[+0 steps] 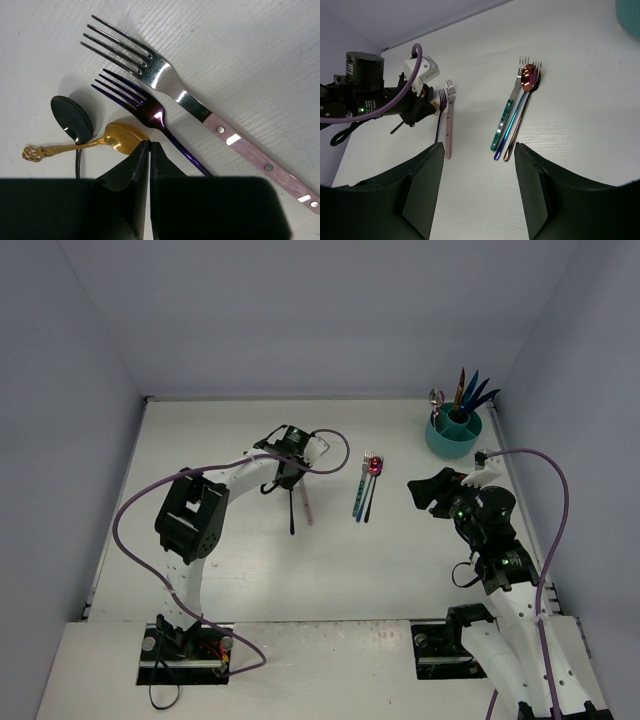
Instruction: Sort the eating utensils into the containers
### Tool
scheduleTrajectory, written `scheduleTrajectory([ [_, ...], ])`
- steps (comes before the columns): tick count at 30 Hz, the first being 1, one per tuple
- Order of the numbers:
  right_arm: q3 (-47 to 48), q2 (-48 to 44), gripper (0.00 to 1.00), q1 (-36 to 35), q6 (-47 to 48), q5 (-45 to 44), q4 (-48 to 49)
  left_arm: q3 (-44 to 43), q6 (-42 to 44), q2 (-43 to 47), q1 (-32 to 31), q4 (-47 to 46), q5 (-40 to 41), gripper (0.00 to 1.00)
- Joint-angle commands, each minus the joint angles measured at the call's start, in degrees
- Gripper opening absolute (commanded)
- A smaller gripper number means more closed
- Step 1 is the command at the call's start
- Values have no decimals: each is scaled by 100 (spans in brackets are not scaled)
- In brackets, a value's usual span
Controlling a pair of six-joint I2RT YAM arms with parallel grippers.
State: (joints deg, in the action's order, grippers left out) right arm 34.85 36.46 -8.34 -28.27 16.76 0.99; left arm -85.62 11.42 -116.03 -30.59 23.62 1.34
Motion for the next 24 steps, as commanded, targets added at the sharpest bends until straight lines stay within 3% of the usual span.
scheduleTrajectory([
  [1, 99, -65, 56, -36, 15, 31, 252, -198, -209, 442, 9, -129, 94, 0],
  [24, 610, 413, 57, -263, 496, 951, 374, -498, -1913, 1864, 9, 256, 131, 0],
])
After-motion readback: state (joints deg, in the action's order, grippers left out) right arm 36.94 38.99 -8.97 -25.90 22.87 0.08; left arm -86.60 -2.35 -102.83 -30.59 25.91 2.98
